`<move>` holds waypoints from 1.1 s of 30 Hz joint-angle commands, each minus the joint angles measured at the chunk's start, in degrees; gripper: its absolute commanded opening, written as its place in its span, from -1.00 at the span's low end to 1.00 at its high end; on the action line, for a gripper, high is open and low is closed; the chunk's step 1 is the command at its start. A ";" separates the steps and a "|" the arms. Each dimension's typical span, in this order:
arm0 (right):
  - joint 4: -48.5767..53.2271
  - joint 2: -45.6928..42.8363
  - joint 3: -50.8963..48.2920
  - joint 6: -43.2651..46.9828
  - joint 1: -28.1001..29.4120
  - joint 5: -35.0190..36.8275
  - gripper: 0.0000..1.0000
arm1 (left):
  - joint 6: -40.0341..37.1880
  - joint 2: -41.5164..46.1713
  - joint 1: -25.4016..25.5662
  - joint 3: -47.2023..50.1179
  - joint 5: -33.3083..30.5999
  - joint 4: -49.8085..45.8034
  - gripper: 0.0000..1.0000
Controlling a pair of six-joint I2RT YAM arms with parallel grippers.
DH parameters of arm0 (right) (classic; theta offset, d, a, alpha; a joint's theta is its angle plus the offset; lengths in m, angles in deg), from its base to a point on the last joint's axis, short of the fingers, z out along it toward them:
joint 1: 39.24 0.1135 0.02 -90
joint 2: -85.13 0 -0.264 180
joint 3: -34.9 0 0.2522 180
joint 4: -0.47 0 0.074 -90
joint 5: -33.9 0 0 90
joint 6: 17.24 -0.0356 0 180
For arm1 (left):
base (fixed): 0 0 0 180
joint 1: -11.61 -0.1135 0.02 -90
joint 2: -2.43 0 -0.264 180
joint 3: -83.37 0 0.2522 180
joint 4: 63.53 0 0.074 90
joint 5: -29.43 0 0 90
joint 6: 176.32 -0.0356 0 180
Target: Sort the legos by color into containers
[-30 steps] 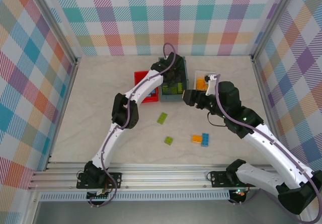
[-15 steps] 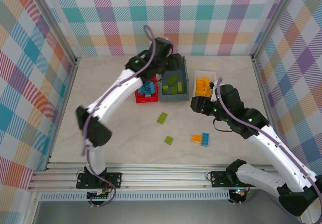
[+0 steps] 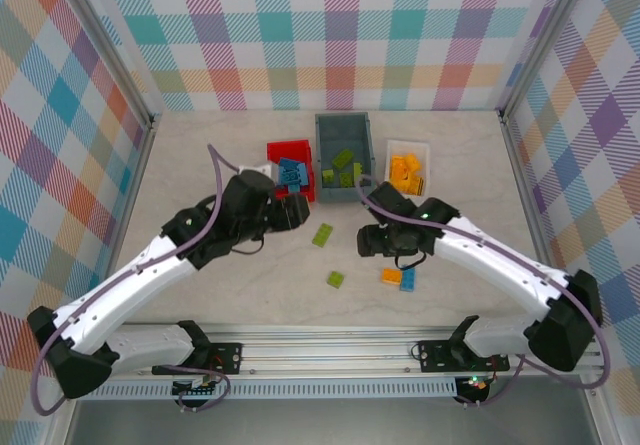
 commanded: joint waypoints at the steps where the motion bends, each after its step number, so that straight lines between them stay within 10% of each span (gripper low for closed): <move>1: 8.29 6.40 0.89 3.26 3.55 2.17 0.43 | 3.20 4.73 4.01 3.63 0.48 0.86 0.24; 18: 19.24 32.20 7.95 13.01 4.51 10.44 0.59 | 6.88 16.31 5.93 6.12 -5.20 -5.39 0.25; 33: 12.64 34.62 8.92 16.53 -6.85 8.83 0.33 | 6.10 15.35 5.93 4.61 -4.32 -5.32 0.26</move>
